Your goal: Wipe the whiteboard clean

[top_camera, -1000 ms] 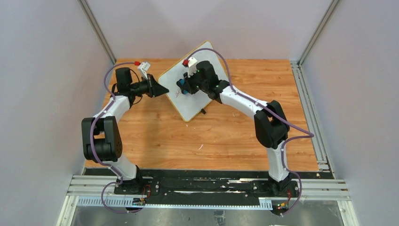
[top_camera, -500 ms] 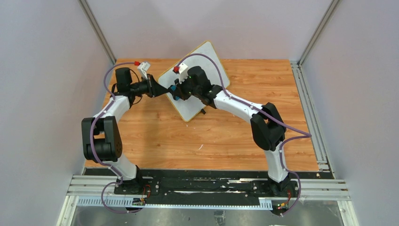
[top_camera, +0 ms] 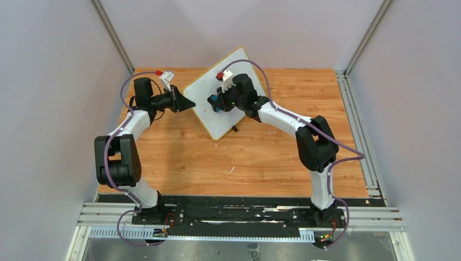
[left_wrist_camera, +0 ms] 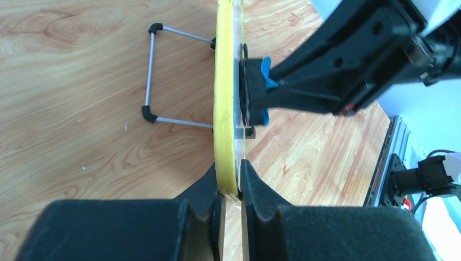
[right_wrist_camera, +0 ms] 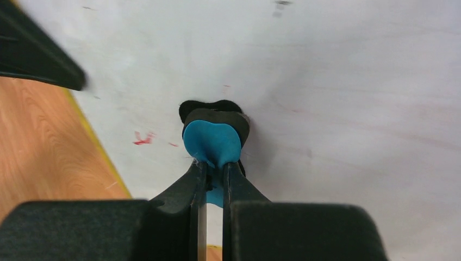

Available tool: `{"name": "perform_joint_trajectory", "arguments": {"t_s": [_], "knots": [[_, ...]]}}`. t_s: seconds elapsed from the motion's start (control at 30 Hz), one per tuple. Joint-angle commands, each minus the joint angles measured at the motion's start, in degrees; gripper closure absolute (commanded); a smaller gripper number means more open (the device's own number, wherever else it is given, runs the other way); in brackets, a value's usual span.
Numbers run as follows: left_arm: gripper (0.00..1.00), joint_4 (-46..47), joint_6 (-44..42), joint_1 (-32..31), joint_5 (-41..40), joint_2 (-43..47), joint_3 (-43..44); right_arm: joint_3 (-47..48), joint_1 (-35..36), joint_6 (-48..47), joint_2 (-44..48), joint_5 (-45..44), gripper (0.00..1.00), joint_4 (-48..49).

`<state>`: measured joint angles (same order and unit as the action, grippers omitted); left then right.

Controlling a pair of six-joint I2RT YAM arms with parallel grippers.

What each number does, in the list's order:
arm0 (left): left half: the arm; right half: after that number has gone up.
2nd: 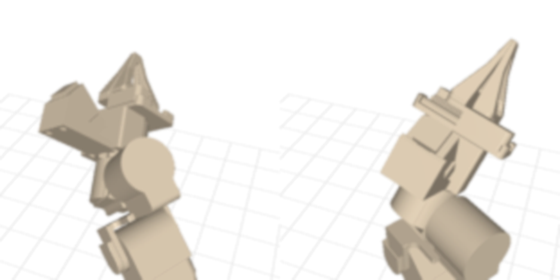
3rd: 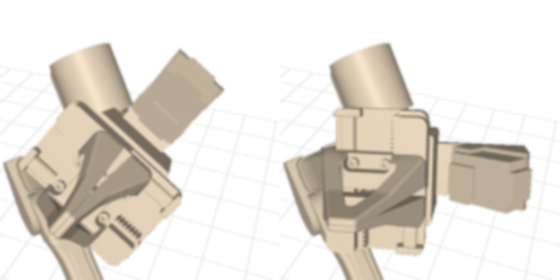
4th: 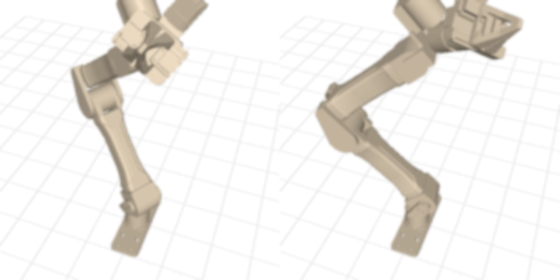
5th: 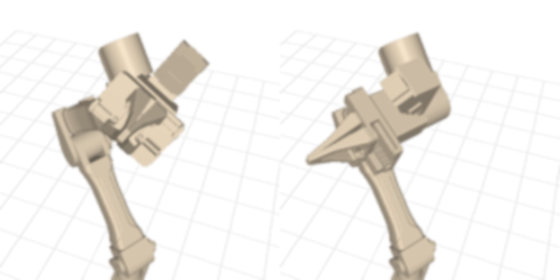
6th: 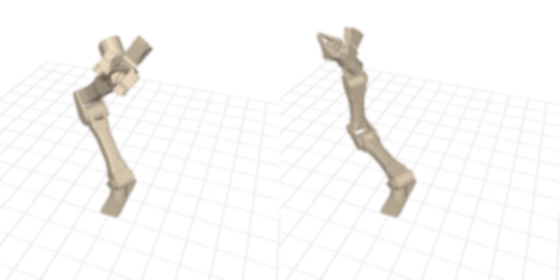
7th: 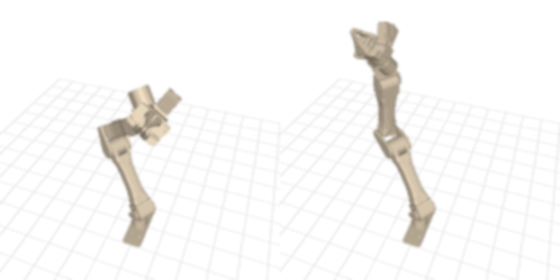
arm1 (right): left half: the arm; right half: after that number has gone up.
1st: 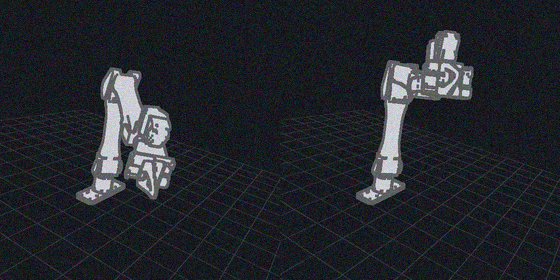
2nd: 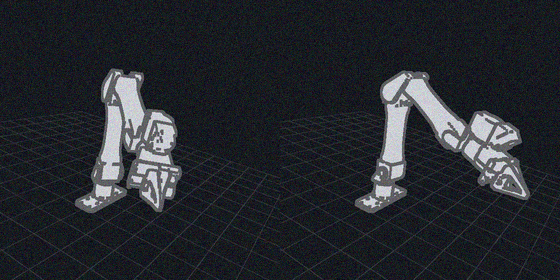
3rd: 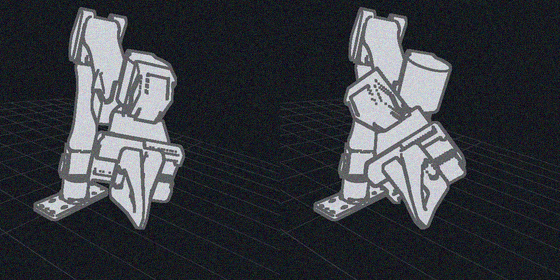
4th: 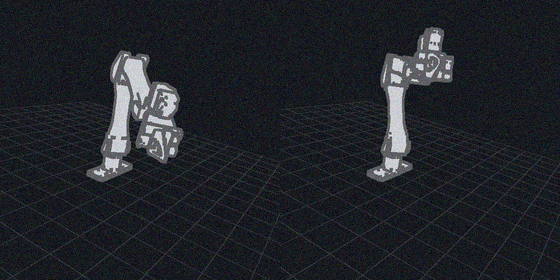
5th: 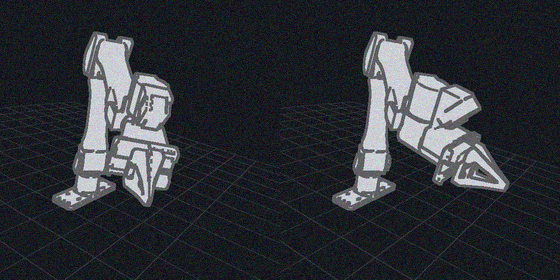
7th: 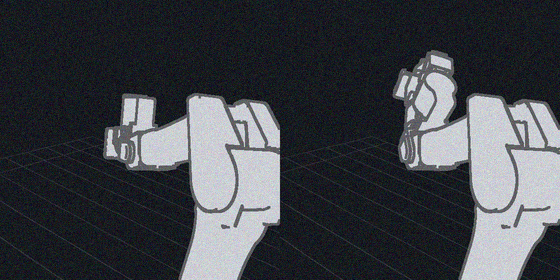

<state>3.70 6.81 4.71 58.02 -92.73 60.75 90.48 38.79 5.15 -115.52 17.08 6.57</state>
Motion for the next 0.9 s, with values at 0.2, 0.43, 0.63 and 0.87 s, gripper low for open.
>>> {"name": "perform_joint_trajectory", "arguments": {"t_s": [0.2,0.43,0.63,0.87], "knots": [[1.0,-2.56,-5.14,-0.96,-0.02,1.03,0.51,-2.96,-4.77,0.12,1.37,-3.95,0.99,-0.42],[1.0,-2.63,-5.12,-0.97,-0.23,0.73,0.46,-2.86,0.88,0.08,0.71,-3.72,0.99,0.23],[1.0,-2.77,-5.21,-1.01,-0.45,0.46,0.73,-2.85,6.29,1.03,-0.25,-3.2,0.99,1.22],[1.0,-2.82,-5.22,-0.99,-0.28,0.09,0.77,-4.84,8.91,3.29,-0.98,-2.7,1.0,3.71]]}}
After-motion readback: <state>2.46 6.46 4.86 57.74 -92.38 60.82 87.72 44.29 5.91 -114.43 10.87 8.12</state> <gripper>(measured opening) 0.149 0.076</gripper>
